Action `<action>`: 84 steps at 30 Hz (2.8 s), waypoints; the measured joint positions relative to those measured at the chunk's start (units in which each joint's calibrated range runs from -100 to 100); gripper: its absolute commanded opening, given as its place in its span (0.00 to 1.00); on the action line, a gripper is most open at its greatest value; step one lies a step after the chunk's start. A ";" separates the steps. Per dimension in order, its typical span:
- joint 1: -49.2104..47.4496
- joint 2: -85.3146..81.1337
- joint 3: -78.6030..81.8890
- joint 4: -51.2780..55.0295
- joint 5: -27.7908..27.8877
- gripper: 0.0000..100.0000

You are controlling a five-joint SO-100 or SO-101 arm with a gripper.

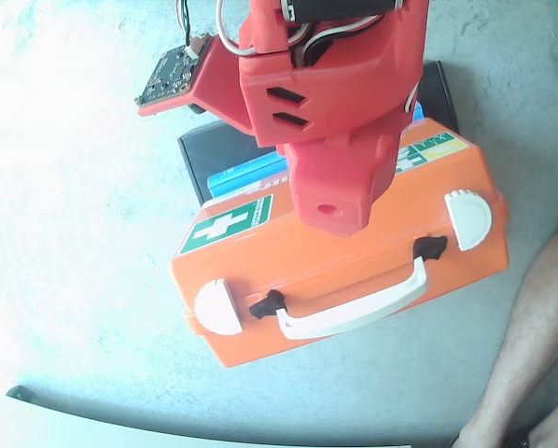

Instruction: Grab the white handle of the orange box

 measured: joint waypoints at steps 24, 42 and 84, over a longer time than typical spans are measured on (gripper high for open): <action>-5.63 2.93 -36.72 61.38 5.23 0.26; 2.31 4.44 -40.05 65.45 5.59 0.23; 1.81 41.65 -72.91 57.72 5.59 0.23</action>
